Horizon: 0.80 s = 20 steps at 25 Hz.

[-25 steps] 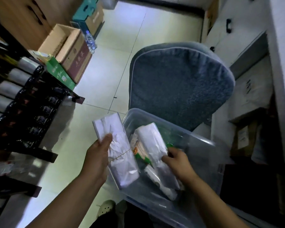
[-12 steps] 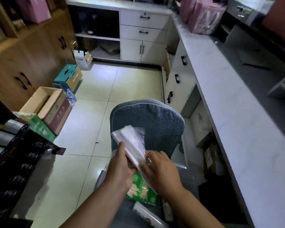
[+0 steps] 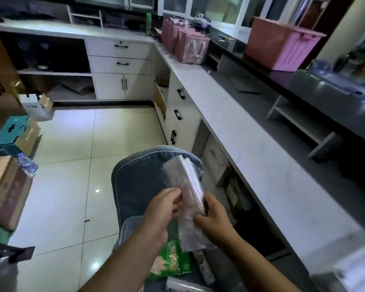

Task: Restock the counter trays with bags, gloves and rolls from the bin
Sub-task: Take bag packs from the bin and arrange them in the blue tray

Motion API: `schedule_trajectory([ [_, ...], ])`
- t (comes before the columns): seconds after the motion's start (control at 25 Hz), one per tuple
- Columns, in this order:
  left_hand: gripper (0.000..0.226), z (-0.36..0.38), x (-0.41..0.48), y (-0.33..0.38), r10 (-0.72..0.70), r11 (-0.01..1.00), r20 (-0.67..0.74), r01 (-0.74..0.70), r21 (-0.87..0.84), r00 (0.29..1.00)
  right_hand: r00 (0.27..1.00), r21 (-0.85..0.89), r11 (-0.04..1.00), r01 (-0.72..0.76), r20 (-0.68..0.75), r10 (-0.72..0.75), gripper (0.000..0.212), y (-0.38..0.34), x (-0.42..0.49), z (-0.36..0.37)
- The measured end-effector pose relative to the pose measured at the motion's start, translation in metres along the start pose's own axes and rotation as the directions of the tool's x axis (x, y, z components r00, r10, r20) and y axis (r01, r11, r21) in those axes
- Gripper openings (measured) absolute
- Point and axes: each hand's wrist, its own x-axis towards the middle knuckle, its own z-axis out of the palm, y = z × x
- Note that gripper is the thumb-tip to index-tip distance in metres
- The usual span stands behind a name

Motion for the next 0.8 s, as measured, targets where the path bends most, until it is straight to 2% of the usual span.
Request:
schedule_trajectory([
  [0.08,0.030,0.002,0.006,-0.005,0.102,0.961,-0.016,-0.095,0.261,0.995,0.987,0.324,0.933,-0.159,0.028,0.159,0.034,-0.003,-0.010,-0.009],
  [0.12,0.040,0.005,0.009,-0.010,0.105,0.954,-0.047,-0.087,0.287,0.993,0.980,0.424,0.884,-0.195,0.050,0.193,0.036,-0.001,-0.017,-0.011],
  [0.2,0.052,0.016,0.010,-0.017,-0.014,0.990,-0.035,0.019,0.140,0.999,0.968,0.538,0.808,-0.240,0.073,0.239,0.040,0.002,-0.033,-0.015],
  [0.28,0.050,0.029,0.009,-0.023,-0.200,0.977,0.118,0.207,-0.052,0.973,0.959,0.554,0.789,-0.266,0.067,0.277,0.037,0.005,-0.048,-0.022],
  [0.4,0.055,0.060,0.005,-0.033,-0.378,0.911,0.274,0.409,-0.061,0.884,0.937,0.495,0.814,-0.303,-0.001,0.349,0.034,0.017,-0.075,-0.044],
  [0.6,0.054,0.132,-0.027,-0.057,-0.480,0.844,0.408,0.535,-0.024,0.776,0.907,0.529,0.793,-0.302,-0.097,0.410,0.043,0.039,-0.135,-0.092],
  [0.72,0.040,0.173,-0.058,-0.074,-0.523,0.807,0.495,0.590,0.026,0.694,0.884,0.476,0.823,-0.311,-0.172,0.434,0.044,0.057,-0.172,-0.122],
  [0.8,0.038,0.201,-0.079,-0.088,-0.536,0.807,0.537,0.581,0.102,0.651,0.868,0.451,0.836,-0.312,-0.224,0.444,0.041,0.073,-0.201,-0.146],
])
